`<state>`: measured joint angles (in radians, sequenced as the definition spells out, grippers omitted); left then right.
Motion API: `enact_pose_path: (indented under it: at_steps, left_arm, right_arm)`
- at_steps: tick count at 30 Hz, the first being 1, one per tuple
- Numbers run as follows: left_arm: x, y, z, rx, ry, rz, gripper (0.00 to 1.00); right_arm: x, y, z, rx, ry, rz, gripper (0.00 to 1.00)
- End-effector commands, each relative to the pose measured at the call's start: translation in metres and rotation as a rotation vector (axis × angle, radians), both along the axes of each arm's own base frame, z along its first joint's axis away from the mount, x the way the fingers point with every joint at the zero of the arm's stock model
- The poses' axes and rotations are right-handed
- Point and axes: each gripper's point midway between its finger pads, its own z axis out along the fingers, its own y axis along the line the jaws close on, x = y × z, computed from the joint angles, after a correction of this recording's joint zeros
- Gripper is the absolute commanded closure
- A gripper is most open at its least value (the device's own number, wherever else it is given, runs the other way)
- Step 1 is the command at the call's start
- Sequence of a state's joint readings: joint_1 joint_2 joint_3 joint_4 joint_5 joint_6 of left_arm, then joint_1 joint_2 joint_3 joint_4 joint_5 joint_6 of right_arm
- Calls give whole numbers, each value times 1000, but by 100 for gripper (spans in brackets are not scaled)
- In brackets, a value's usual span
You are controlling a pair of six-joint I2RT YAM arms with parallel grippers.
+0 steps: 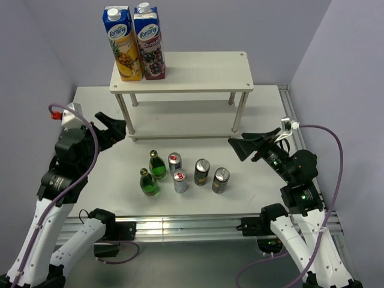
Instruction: Place and organize the beverage onto the shelf
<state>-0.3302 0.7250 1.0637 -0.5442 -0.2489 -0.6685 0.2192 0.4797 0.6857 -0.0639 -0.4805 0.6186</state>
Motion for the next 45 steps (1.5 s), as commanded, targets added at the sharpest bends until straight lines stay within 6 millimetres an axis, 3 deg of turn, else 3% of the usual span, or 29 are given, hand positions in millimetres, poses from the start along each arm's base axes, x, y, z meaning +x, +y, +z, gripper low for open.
enact_pose_path:
  at_steps: [1,4,5,6,8,9,10,14,15,16,17,18,19,22,23,24,25,26,29,32,34,36,37,38,41,45]
  left_arm:
    - [-30,-2,-27,25,81,-70,1]
    - [-35,-1,-51,40,135,-71,1]
    - [-36,2,-61,51,164,-56,1]
    - [-36,4,-71,54,185,-43,1]
    - [-36,9,-78,47,194,-3,1]
    - [-37,7,-83,35,193,-8,1]
    - [-37,6,-85,30,193,-9,1]
    - [-34,10,-85,53,204,44,2]
    - [-33,20,-91,96,231,106,2]
    - [-33,24,-93,120,244,135,2]
    - [-33,25,-94,144,250,152,3]
    - [-32,17,-96,172,259,145,3]
    - [-32,22,-98,212,265,185,3]
    - [-29,3,-102,303,290,185,3]
    - [-32,-19,-93,287,269,144,3]
    - [-32,-34,-99,334,282,130,3]
    - [-38,-28,-97,423,264,170,2]
    - [-50,-57,-86,363,223,109,2]
    - [-75,-83,-89,403,197,50,1]
    - [-95,-119,-108,377,203,-95,1]
    - [-104,-127,-122,351,215,-135,1]
    - [-115,-127,-139,320,237,-152,1]
    - [-118,-127,-143,307,240,-154,1]
    - [-121,-127,-148,307,246,-169,1]
    - [-123,-128,-144,303,237,-181,1]
    - [-124,-119,-129,318,211,-175,1]
  right_arm:
    - [-7,-20,-18,-48,28,-133,0]
    - [-8,-26,-33,-26,62,-192,0]
    - [-5,-33,-57,-65,171,-240,0]
    - [4,-51,-62,-75,227,-372,0]
    - [9,-58,-98,-180,362,-456,0]
    - [6,-49,-100,-186,381,-453,0]
    - [10,-60,-112,-240,417,-551,0]
    - [3,-54,-110,-366,434,-704,0]
    - [4,-39,-98,-332,441,-726,0]
    - [-9,-41,-98,-436,385,-737,0]
    - [-14,-36,-96,-452,377,-737,0]
    - [-16,-28,-88,-362,391,-753,0]
    - [-20,-27,-95,-435,378,-759,0]
    - [-29,6,-100,-417,347,-651,0]
    - [-34,16,-105,-417,370,-597,0]
    - [-37,16,-113,-463,356,-551,0]
    - [-37,30,-111,-395,367,-508,0]
    - [-40,34,-114,-384,371,-472,0]
    - [-52,39,-128,-354,390,-353,0]
    - [-63,32,-158,-354,463,-345,0]
    - [-72,26,-181,-454,479,-366,0]
    - [-82,35,-192,-483,497,-383,0]
    - [-85,29,-197,-533,493,-405,0]
    - [-89,34,-195,-488,520,-425,0]
    - [-98,33,-214,-560,516,-446,0]
    - [-98,29,-233,-512,555,-469,0]
